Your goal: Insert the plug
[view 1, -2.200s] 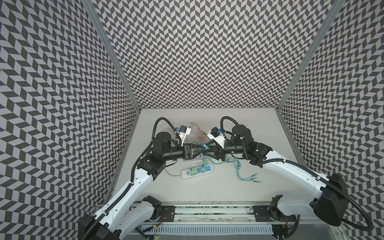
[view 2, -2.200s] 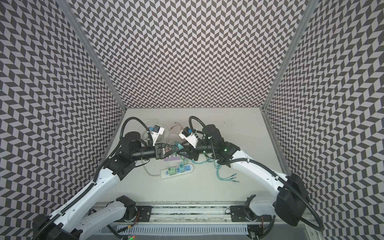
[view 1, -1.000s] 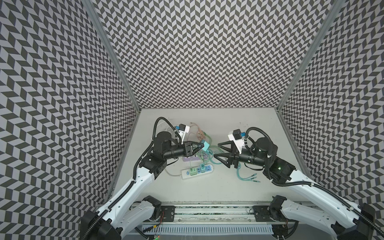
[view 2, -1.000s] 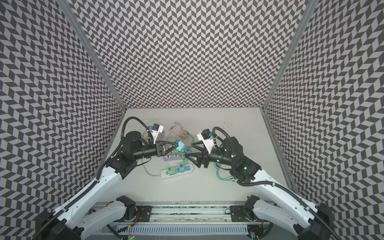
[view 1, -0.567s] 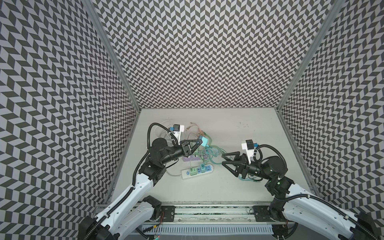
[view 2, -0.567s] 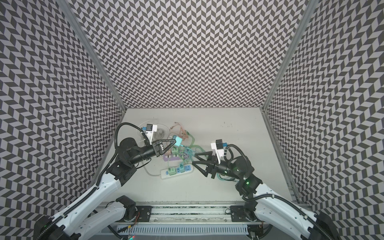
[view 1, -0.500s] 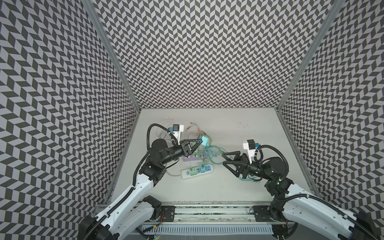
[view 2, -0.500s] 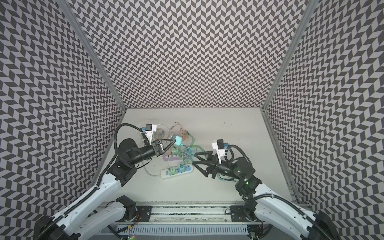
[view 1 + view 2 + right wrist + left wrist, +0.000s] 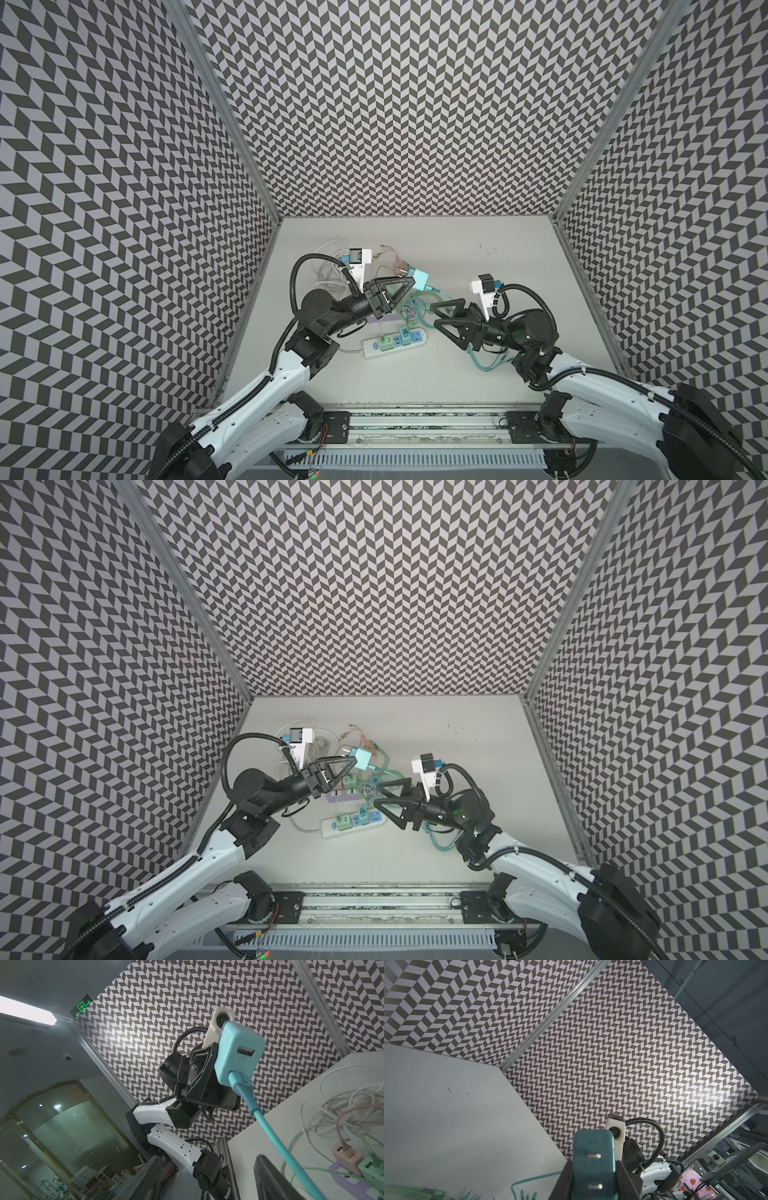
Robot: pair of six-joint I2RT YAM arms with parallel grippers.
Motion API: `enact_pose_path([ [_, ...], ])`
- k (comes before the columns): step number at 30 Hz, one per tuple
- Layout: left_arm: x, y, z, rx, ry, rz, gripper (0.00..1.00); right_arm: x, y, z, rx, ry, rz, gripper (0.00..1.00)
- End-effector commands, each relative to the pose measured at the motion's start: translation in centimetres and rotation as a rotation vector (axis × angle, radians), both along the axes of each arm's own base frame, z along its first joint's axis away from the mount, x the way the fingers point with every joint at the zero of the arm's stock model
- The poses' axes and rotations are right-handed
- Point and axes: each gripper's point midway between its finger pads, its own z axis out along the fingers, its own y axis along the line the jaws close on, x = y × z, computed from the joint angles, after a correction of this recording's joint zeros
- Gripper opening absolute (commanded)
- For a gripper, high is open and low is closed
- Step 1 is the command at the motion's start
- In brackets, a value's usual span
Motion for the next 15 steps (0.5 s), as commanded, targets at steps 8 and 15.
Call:
enact_pose_path([
  [8,-2.6,0.2,1.4,-0.081,-0.057,-0.027,0.00,0.8,0.1,4.8,0.146,-0.082,-0.028,0.70],
  [15,-3.3,0.5,0.8,-0.079,-0.058,-0.024,0.00,1.7,0.7,5.3,0.146,-0.080,-0.044,0.69],
])
